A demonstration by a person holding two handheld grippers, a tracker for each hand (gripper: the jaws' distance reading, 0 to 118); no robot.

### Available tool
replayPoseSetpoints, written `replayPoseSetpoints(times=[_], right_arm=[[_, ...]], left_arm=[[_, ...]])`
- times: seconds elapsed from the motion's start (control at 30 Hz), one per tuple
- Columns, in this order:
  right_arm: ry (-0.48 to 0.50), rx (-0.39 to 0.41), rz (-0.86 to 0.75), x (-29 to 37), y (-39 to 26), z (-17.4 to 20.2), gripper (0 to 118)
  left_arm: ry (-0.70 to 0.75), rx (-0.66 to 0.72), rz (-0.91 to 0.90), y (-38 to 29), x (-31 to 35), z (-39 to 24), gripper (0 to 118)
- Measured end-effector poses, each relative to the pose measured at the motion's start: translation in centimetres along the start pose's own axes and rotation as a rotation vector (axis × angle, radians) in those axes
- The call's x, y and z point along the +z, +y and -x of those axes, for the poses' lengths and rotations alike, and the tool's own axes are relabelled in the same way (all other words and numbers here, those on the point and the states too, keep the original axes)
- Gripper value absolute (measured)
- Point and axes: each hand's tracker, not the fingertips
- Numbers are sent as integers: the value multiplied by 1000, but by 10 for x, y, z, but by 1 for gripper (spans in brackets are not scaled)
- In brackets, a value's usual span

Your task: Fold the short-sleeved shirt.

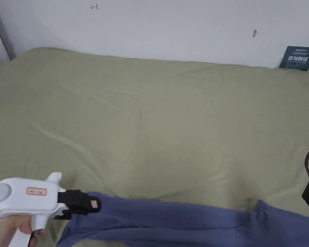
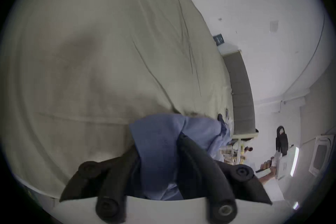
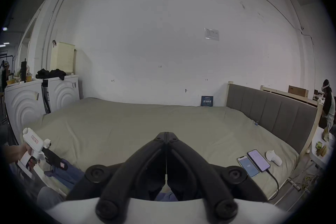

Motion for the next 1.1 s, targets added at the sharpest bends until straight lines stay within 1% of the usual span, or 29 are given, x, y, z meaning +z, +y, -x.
replayPoseSetpoints(times=[0.1, 0.17, 0.23, 0.33, 0.4, 0.47, 0.53, 0.63, 0.67, 0.77, 0.8, 0.9, 0.97, 1.0, 1.07, 1.1], right_arm=[[4, -15, -6, 0, 0, -6, 3], [11, -22, -8, -1, 0, -7, 3], [25, -23, -7, -3, 1, -7, 3], [46, -17, -10, -5, 1, -5, 3], [54, -11, -13, -7, 1, -3, 3], [62, -17, -10, -9, 0, -2, 3], [70, -27, -4, -9, 0, -1, 3], [82, -19, -1, -4, -2, -2, 3], [82, -16, -1, -2, -2, -3, 3], [79, -43, -3, 3, -4, -10, 3], [78, -52, -2, 4, -5, -13, 3], [77, -73, 5, 10, -10, -21, 3], [72, -76, 17, 13, -15, -26, 3], [66, -71, 26, 15, -18, -29, 3], [53, -75, 42, 18, -24, -37, 3], [41, -84, 58, 19, -26, -41, 3]], left_arm=[[-8, -9, -40, 4, 25, -4, 14], [28, 4, -73, 8, 45, -6, 14], [55, 50, -124, 12, 70, 4, 14], [142, 37, -167, 13, 101, 13, 14], [177, 62, -168, 12, 109, 9, 14], [192, 37, -168, 7, 109, -4, 14], [261, -19, -162, 4, 103, -32, 14], [346, -105, -135, -8, 90, -85, 14], [405, -134, -121, -11, 81, -107, 14], [486, -247, -102, -25, 52, -152, 14], [511, -259, -92, -29, 38, -167, 14], [504, -309, -57, -44, -5, -197, 14], [543, -399, -27, -53, -41, -214, 14], [546, -423, -22, -57, -60, -218, 14], [512, -403, -6, -59, -95, -223, 14], [482, -381, 16, -63, -115, -227, 17]])
